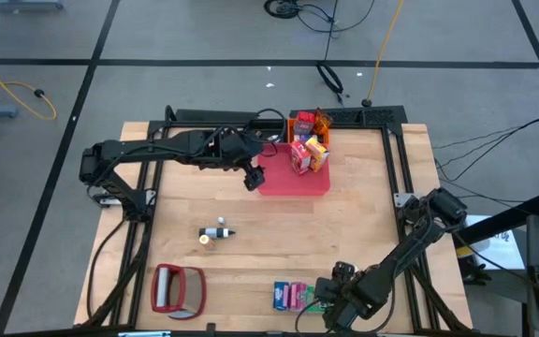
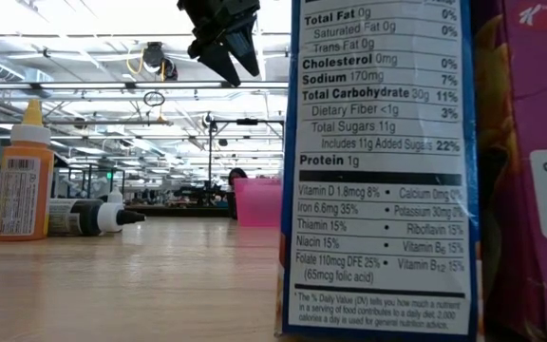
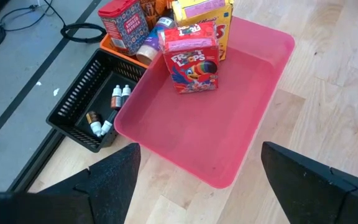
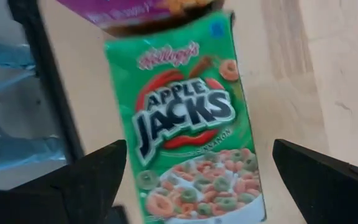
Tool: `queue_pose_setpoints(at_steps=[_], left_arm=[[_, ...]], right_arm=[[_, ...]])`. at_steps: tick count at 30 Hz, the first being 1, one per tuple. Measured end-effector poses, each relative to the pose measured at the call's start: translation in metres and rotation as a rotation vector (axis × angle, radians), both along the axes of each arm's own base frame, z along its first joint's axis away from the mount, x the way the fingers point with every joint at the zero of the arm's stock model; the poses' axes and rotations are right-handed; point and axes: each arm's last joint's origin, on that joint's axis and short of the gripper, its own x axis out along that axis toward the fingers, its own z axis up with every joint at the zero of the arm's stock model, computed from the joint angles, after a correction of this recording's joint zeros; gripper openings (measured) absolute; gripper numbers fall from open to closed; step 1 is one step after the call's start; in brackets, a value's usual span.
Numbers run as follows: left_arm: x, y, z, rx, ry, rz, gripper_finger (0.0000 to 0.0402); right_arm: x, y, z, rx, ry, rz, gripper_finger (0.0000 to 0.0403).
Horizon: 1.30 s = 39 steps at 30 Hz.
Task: Pick & Place Kitchen Items
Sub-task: Put the green cereal box into the pink bin
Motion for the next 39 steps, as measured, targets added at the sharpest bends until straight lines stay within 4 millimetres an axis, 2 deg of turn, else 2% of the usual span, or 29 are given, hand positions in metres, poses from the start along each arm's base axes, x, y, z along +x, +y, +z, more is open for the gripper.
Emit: queue_pose_setpoints(at_steps=[7, 19, 24, 28, 34, 39], left_arm=[[0.000, 0.000, 0.000, 0.001, 0.001, -0.001, 0.0335], [0.000, 0.000, 0.000, 0.003, 0.002, -0.003, 0.0335], [0.000, 0.000, 0.000, 0.003, 0.002, -0.003, 0.0335], [0.000, 0.000, 0.000, 0.004, -0.002, -0.003, 0.0335], [0.002, 0.001, -0.002, 0.007, -0.019, -0.001, 0.0335], [0.002, 0.000, -0.010, 0.000, 0.000, 0.001, 0.0335]], right_arm=[[-0.001, 0.000, -0.010, 0.041, 0.000, 0.003, 0.0398], [0.000, 0.006, -0.012, 0.097, -0.013, -0.007, 0.0398], [-0.001, 0.012, -0.029, 0.140, 0.037, 0.009, 0.0398], [-0.006, 0.010, -0.047, 0.185, 0.096, -0.039, 0.0398], [-0.010, 0.006, -0.061, 0.250, 0.085, -0.114, 0.0398], [-0.010, 0.005, -0.064, 0.284, 0.076, -0.180, 0.0398]])
